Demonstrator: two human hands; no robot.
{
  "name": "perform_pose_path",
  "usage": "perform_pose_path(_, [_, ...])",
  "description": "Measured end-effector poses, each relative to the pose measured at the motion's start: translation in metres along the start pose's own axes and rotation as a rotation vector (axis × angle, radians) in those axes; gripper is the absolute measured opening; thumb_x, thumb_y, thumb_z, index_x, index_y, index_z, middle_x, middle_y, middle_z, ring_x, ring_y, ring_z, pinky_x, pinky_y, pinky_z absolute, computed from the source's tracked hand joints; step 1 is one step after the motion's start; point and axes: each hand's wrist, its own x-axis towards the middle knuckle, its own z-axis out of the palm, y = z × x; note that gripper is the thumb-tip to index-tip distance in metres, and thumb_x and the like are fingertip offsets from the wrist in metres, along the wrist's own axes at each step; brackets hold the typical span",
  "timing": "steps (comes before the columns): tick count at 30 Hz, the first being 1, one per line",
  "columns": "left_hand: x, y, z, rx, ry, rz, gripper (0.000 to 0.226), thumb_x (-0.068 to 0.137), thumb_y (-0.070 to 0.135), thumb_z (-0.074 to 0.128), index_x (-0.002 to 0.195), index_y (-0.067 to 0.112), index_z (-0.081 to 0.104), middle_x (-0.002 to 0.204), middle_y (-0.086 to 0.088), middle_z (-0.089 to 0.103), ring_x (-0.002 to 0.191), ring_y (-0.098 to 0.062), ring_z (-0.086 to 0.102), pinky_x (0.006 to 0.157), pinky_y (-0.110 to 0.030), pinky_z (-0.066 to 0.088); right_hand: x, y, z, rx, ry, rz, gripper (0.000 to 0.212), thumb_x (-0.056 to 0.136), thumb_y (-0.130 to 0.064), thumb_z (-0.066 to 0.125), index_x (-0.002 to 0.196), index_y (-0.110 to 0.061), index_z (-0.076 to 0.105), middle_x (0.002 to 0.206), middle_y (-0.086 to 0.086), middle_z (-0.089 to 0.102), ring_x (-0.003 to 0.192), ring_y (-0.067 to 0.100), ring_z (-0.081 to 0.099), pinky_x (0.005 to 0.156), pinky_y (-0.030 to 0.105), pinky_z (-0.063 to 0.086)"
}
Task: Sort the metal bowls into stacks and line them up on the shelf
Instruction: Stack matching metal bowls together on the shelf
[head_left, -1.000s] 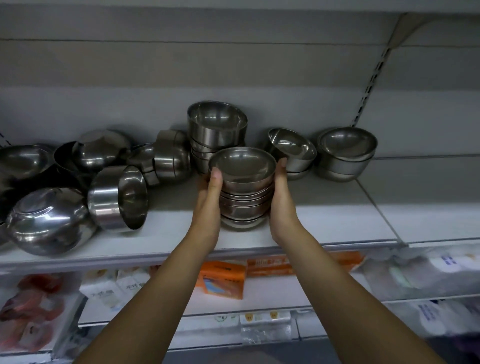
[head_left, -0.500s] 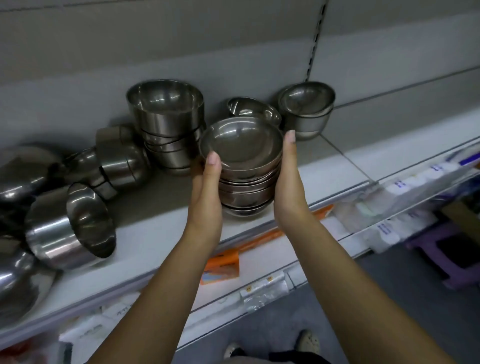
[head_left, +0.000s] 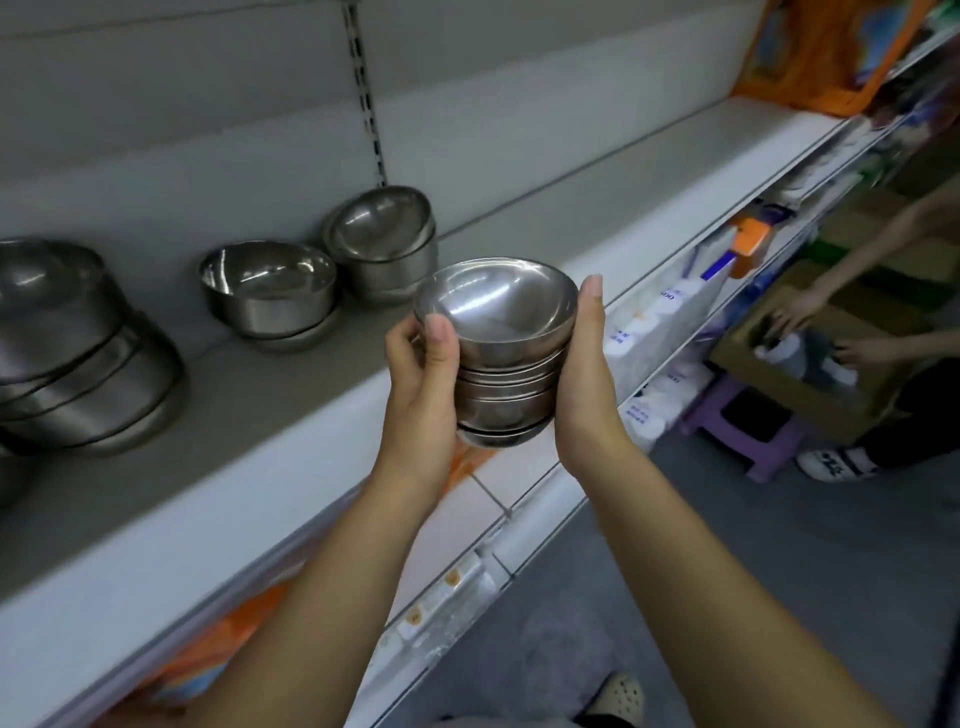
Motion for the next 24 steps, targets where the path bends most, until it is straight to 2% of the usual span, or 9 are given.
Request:
perform_pose_path(4, [0.012, -0.01, 0.066, 0.03, -0.028, 0.018, 0.071, 0.079, 0.085, 0.041, 0.129, 0.035, 0.045, 0.125, 0.018, 0.063, 0.109, 0.008, 0.064, 0.091, -0.024, 0.052, 0.021, -0.017, -0.057, -0.002, 0.062, 0.02, 0.068, 0.095, -0.075, 0.027, 0.126, -0.031, 0.068, 0.116, -0.012, 0.074, 0.101, -0.005, 0.068, 0.079, 0.016, 0.051])
perform_pose_path(7, [0.023, -0.016, 0.122, -0.027, -0.046, 0.001, 0.072, 0.082, 0.075, 0.041, 0.134, 0.025, 0.044, 0.124, 0.015, 0.062, 0.098, 0.015, 0.065, 0.078, -0.016, 0.053, 0.043, -0.033, -0.104, 0.005, 0.067, 0.006, 0.068, 0.095, -0.075, 0.027, 0.125, -0.031, 0.068, 0.113, -0.012, 0.074, 0.101, -0.004, 0.068, 0.083, 0.019, 0.052])
perform_pose_path(10, [0.035, -0.026, 0.175, 0.0, -0.053, 0.01, 0.074, 0.08, 0.086, 0.04, 0.128, 0.031, 0.047, 0.122, 0.017, 0.064, 0.104, 0.012, 0.064, 0.086, -0.021, 0.052, 0.066, -0.05, -0.151, -0.001, 0.095, -0.002, 0.062, 0.095, -0.076, 0.028, 0.116, -0.035, 0.069, 0.107, -0.016, 0.074, 0.101, -0.004, 0.067, 0.089, 0.023, 0.05])
perform_pose_path(13, [0.049, -0.037, 0.222, -0.041, -0.077, 0.003, 0.073, 0.07, 0.092, 0.045, 0.119, 0.039, 0.048, 0.123, 0.018, 0.065, 0.113, 0.005, 0.064, 0.093, -0.024, 0.055, 0.088, -0.066, -0.193, -0.015, 0.105, 0.007, 0.056, 0.096, -0.073, 0.028, 0.111, -0.038, 0.069, 0.1, -0.018, 0.073, 0.095, -0.004, 0.067, 0.083, 0.023, 0.051])
perform_pose_path(16, [0.061, -0.043, 0.261, -0.043, -0.065, 0.022, 0.092, 0.052, 0.101, 0.049, 0.118, 0.037, 0.048, 0.119, 0.019, 0.065, 0.106, 0.01, 0.065, 0.08, -0.013, 0.054, 0.108, -0.08, -0.227, -0.046, 0.12, 0.022, 0.046, 0.099, -0.068, 0.028, 0.089, -0.043, 0.065, 0.079, -0.025, 0.07, 0.08, -0.01, 0.063, 0.072, 0.016, 0.05])
perform_pose_path(18, [0.07, -0.047, 0.279, -0.024, -0.064, 0.009, 0.092, 0.06, 0.099, 0.045, 0.123, 0.032, 0.046, 0.121, 0.017, 0.064, 0.103, 0.012, 0.065, 0.077, -0.01, 0.053, 0.124, -0.084, -0.243, -0.026, 0.113, 0.042, 0.048, 0.097, -0.071, 0.028, 0.091, -0.042, 0.066, 0.082, -0.024, 0.07, 0.085, -0.008, 0.064, 0.072, 0.017, 0.05])
perform_pose_path(20, [0.083, -0.05, 0.296, -0.006, -0.064, -0.008, 0.085, 0.071, 0.094, 0.041, 0.126, 0.029, 0.044, 0.121, 0.016, 0.064, 0.103, 0.011, 0.065, 0.081, -0.015, 0.054, 0.143, -0.088, -0.256, -0.023, 0.109, 0.054, 0.048, 0.095, -0.074, 0.027, 0.095, -0.043, 0.064, 0.092, -0.021, 0.067, 0.093, -0.001, 0.062, 0.084, 0.025, 0.05])
perform_pose_path(22, [0.101, -0.051, 0.312, 0.0, -0.054, -0.022, 0.079, 0.075, 0.089, 0.041, 0.127, 0.03, 0.044, 0.12, 0.016, 0.065, 0.104, 0.009, 0.066, 0.084, -0.02, 0.055, 0.166, -0.092, -0.266, -0.007, 0.117, 0.058, 0.043, 0.095, -0.073, 0.028, 0.087, -0.045, 0.061, 0.091, -0.02, 0.064, 0.092, 0.0, 0.059, 0.092, 0.031, 0.048])
perform_pose_path(24, [0.121, -0.05, 0.329, -0.003, -0.053, -0.028, 0.074, 0.077, 0.081, 0.041, 0.129, 0.029, 0.044, 0.118, 0.018, 0.065, 0.099, 0.013, 0.065, 0.08, -0.014, 0.054, 0.191, -0.097, -0.277, 0.003, 0.109, 0.067, 0.044, 0.097, -0.071, 0.029, 0.084, -0.044, 0.061, 0.085, -0.021, 0.065, 0.089, 0.0, 0.06, 0.091, 0.03, 0.047])
